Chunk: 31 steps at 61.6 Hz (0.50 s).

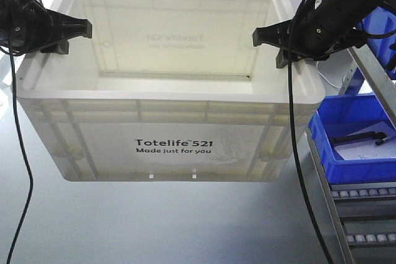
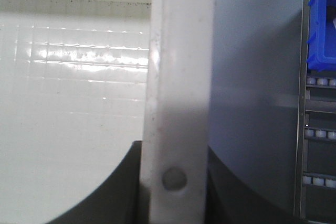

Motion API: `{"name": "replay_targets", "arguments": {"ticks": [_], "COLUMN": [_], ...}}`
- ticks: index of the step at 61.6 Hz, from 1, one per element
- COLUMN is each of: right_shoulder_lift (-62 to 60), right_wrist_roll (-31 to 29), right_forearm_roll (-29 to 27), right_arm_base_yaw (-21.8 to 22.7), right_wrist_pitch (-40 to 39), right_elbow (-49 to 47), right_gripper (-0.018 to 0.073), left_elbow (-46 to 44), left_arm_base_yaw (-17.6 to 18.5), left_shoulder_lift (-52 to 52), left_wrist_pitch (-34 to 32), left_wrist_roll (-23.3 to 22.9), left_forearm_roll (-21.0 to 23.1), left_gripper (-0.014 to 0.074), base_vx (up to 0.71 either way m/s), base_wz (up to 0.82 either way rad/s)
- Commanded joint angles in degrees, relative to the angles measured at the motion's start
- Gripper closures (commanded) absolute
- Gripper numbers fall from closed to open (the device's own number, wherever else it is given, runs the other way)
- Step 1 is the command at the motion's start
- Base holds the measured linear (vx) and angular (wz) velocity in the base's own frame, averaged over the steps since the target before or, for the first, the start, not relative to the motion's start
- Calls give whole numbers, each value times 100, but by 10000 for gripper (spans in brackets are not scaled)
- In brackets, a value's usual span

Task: Move bin from left to right shelf
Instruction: 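Carry the tote with both grippers as the base drives on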

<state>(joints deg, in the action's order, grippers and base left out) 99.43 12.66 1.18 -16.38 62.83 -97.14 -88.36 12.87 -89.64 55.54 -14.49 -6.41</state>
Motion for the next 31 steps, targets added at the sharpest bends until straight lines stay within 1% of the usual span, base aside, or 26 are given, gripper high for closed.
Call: {"name": "replay_targets", "arguments": {"ticks": [1, 15, 31], "right_shoulder_lift": [-384, -384, -384], "right_wrist_roll": [-86, -86, -86], "right_forearm_roll": [302, 302, 302], "right_arm_base_yaw": [49, 49, 49], "right_wrist_pitch": [-521, -521, -516], "right_elbow": [-215, -215, -215], "right_gripper": [538, 538, 538], "left_elbow": [-262, -262, -262], "left_arm_base_yaw": [-7, -7, -7], "left_shoulder_lift": [359, 359, 359], "left_wrist_pitch": [-563, -563, -563], "left_wrist_roll": [66, 66, 66], "left_forearm_roll": [-174, -174, -174], "left_gripper": [602, 602, 602], "base_vx": [29, 27, 24], "base_wz": [1, 4, 13]}}
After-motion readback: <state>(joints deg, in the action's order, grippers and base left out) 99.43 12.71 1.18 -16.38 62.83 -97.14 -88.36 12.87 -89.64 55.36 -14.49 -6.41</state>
